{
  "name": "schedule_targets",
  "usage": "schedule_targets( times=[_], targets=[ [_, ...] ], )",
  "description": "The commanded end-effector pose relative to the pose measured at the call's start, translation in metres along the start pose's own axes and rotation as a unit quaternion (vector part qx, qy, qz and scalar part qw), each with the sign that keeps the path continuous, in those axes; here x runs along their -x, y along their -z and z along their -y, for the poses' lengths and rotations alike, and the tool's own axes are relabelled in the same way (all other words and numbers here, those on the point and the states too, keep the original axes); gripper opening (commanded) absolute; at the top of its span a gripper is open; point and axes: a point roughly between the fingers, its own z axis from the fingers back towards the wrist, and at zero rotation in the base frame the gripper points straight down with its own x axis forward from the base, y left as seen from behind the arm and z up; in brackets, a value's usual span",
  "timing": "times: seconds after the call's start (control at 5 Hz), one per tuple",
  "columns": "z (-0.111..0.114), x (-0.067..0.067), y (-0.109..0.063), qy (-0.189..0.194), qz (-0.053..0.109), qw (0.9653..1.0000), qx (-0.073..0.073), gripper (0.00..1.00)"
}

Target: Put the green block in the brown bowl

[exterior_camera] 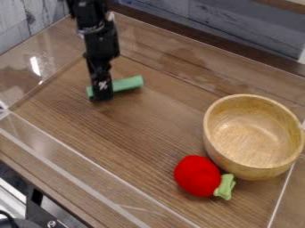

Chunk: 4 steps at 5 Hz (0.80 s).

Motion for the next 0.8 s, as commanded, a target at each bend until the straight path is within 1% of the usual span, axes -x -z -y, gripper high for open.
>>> schedule_targets(
  times=[0.0,0.2,0.6],
  targets=[
    [-0.008,0.003,-0.009,0.025,0.009,0.9996,-0.005,1.0],
    [-0.014,0.004,-0.01,0.053,0.01,0.9986,-0.001,1.0],
    [0.004,0.001,-0.008,0.018,0.025,0.9995,-0.001,1.0]
  ],
)
